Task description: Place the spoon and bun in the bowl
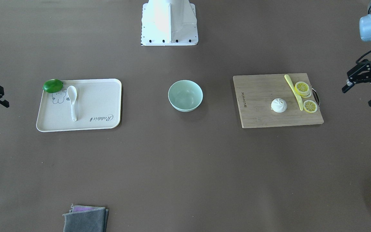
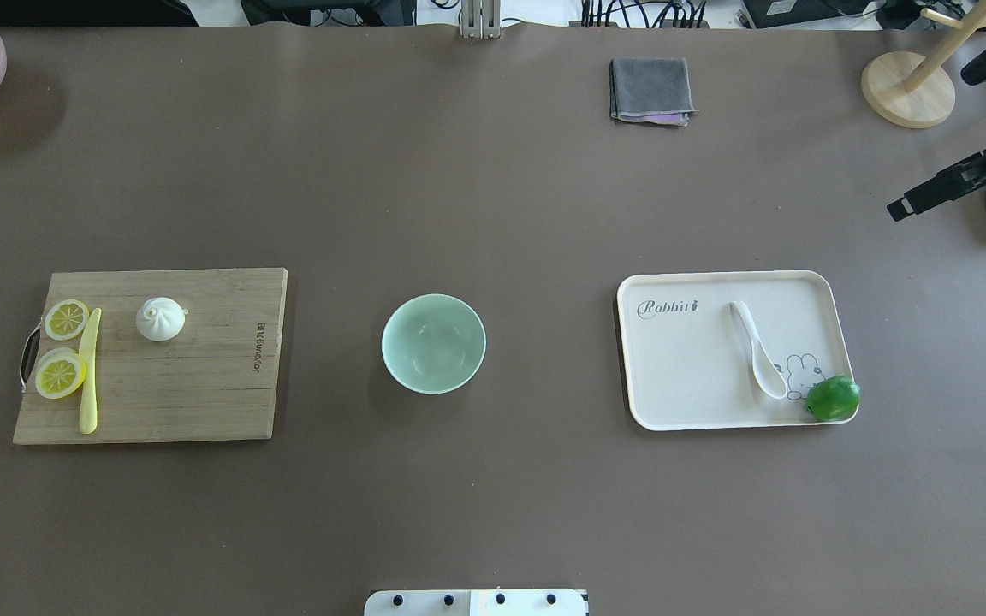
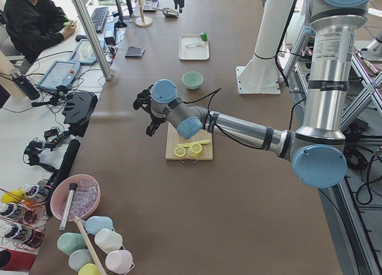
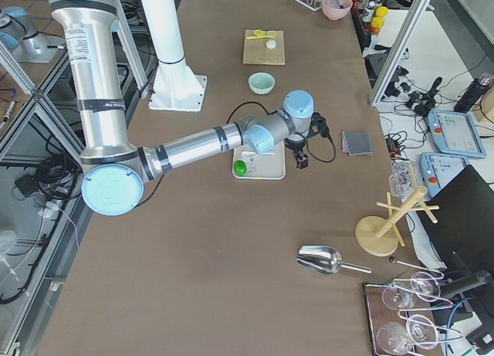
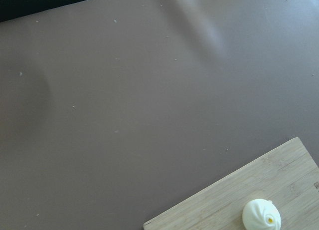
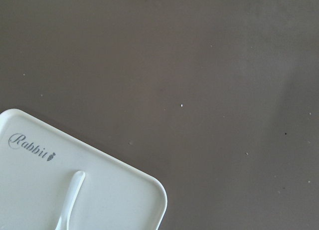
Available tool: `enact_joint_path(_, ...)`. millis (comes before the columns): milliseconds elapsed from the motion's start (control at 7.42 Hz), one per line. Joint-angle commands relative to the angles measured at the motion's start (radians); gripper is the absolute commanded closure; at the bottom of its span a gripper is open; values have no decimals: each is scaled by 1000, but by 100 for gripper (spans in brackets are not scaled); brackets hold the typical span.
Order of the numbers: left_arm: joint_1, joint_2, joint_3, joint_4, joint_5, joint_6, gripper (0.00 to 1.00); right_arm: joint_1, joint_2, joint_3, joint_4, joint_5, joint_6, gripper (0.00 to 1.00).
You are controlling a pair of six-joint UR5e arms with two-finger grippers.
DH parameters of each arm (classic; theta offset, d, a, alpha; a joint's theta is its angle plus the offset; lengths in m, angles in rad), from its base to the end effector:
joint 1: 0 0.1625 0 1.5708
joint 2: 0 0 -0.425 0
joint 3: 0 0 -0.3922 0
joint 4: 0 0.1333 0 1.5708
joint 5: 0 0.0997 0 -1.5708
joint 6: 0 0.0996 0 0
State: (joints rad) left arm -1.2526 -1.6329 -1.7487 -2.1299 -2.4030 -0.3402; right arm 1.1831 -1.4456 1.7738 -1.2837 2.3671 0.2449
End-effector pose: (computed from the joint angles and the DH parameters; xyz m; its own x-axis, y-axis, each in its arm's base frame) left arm 0.1076 -0.5172 0.4688 0.5193 0.4521 -0.7252 -0.0476 0.8626 0.5036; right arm -0.1489 -0.5289 0.4571 0.5517 -0.4438 0.7062 0.1804 0.8901 0.4185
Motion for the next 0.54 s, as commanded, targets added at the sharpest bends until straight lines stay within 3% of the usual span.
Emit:
enact_joint_path(0,157,-21,11,-57,126,-148,2,-80,7,6,50,-38,81,0)
enact_joint_path(135,215,-24,12,-105,166,-263,2,-127,8,4,56,-42,158,0)
enact_joint_path(404,269,-53,15,-111,170,-301,2,-258,13,-4,57,-147,183,0)
